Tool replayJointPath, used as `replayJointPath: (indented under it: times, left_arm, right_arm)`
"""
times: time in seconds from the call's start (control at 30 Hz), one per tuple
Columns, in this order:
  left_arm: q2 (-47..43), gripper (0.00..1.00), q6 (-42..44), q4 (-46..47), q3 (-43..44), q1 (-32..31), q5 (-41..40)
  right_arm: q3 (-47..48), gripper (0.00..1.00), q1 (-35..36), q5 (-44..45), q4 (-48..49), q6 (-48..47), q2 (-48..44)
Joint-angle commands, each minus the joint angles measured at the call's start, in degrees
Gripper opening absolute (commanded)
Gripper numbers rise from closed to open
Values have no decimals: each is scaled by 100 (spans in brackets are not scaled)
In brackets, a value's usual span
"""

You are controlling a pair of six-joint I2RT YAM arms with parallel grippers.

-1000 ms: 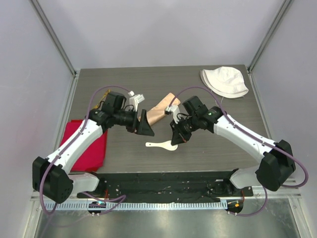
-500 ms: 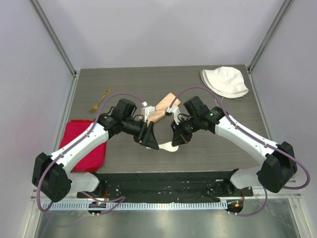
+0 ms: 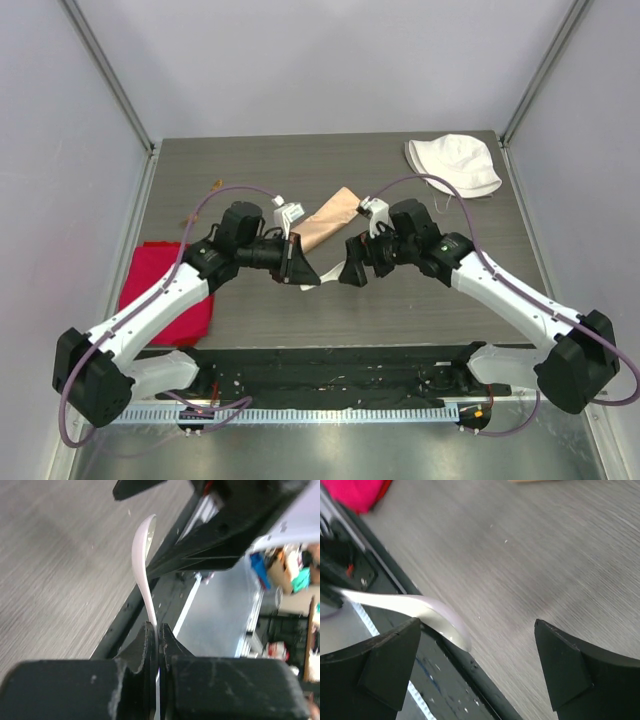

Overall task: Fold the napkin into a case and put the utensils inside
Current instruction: Pass from the left arm to the right, then insert the spoon into the folded napkin.

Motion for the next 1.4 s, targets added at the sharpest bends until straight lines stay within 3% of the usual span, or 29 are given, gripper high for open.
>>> replayJointPath:
  times: [0.0, 0.13, 0.2, 0.27, 0.4, 0.73, 0.83, 0.87, 0.9, 0.93, 0.97, 1.07, 1.13, 1.17, 1.27, 1.37]
  left_arm:
    - [-265, 0, -1139, 1876, -311, 62, -354]
    - [24, 0, -1632, 2572, -531, 97, -170]
    - [52, 0, -1807, 2715, -636, 132, -143]
    - [78, 0, -1940, 3004, -698, 202, -117]
    - [157, 0, -2169, 3295, -830, 264, 77]
    - [394, 0, -2327, 3532, -865, 413, 455]
    - [430, 0, -2380, 3620, -918, 449, 473]
    - [464, 0, -2363, 3594, -883, 466, 472]
    - [482, 3, -2101, 3411, -778, 492, 272]
    - [569, 9, -1959, 2783, -664, 580, 148]
    - [614, 24, -1836, 2620, -480, 633, 8]
    - [921, 34, -1861, 2416, -216, 1054, -467]
    - [1184, 31, -2107, 2372, -119, 1326, -469]
    - [1542, 22, -2168, 2555, -49, 1510, -485]
    - [2473, 10, -2248, 2417, 496, 1713, -275]
    - [3030, 4, -2196, 2171, 935, 1802, -213]
  right_arm:
    - [-536, 100, -140, 336, 1575, 1426, -388]
    - [-940, 100, -359, 372, 2278, 1742, -643]
    - [-1143, 94, -579, -120, 2814, 1927, -696]
    - [-1160, 84, -737, -349, 2860, 1910, -661]
    - [-1275, 78, -956, -657, 3051, 1875, -696]
    - [-1486, 48, -1212, -1518, 3835, 1814, -608]
    - [-1468, 23, -1256, -1825, 3993, 1804, -450]
    - [-1416, 4, -1265, -1861, 4063, 1822, -328]
    - [-1381, 1, -1282, -1809, 4029, 1822, -292]
    - [-1337, 1, -1300, -1652, 3916, 1805, -266]
    - [-1223, 1, -1387, -1572, 3836, 1709, -222]
    - [-837, 1, -1650, -986, 3222, 1297, -160]
    - [-617, 1, -1888, -904, 2940, 1085, 50]
    - [-389, 1, -2011, -947, 2756, 1032, 156]
    - [111, 1, -2442, -1114, 2650, 944, 752]
    - [761, 1, -2583, -1193, 2351, 610, 1429]
